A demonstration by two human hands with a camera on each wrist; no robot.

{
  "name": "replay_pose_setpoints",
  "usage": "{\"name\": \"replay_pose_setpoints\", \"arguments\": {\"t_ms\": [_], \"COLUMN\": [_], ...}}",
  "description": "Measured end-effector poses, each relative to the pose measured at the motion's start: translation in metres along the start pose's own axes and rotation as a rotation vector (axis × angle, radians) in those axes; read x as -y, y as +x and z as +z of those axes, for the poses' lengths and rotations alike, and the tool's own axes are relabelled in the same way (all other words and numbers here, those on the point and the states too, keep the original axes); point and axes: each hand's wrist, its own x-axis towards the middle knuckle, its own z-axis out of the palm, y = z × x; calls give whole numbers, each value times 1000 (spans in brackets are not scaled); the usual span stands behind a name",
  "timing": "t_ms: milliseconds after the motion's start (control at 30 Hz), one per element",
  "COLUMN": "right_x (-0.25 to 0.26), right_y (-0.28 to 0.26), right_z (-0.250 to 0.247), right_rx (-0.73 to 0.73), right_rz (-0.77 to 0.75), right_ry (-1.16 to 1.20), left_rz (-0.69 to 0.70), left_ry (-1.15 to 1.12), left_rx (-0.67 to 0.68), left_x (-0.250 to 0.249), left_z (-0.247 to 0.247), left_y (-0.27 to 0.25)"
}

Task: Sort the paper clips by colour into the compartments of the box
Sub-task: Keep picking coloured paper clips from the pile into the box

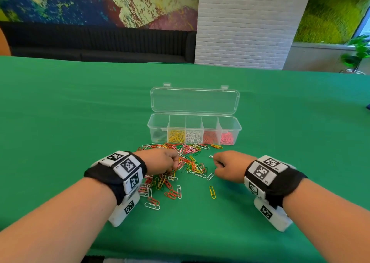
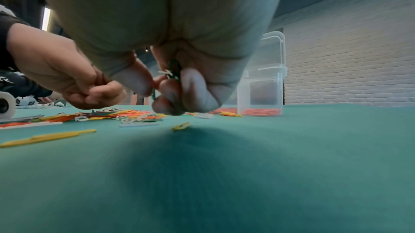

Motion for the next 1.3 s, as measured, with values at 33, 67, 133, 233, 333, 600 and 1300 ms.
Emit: {"name": "replay_pose_setpoints", "arguments": {"t_ms": [33, 67, 133, 233, 333, 600, 1300], "right_x": [0, 1, 1, -1, -3, -2, 14], "right_y": [0, -1, -1, 1, 4, 3, 24], "right_z": [0, 0, 0, 2, 2, -2, -10], "right_rx": [0, 2, 6, 10, 6, -70, 12], "right_rz": [6, 10, 14, 26, 23, -25, -110], "right_ry": [4, 7, 18, 62, 87, 139, -193], "left_rz": [-4, -7, -10, -4, 12, 93, 14], "left_ry": [13, 22, 54, 161, 225, 253, 283], "left_rx": [5, 12, 24, 25, 16, -73, -76], "left_x": [1, 1, 0, -4, -5, 5, 31], "left_z": [0, -1, -2, -3, -3, -13, -1], "left_y": [0, -1, -3, -5, -6, -29, -34]}}
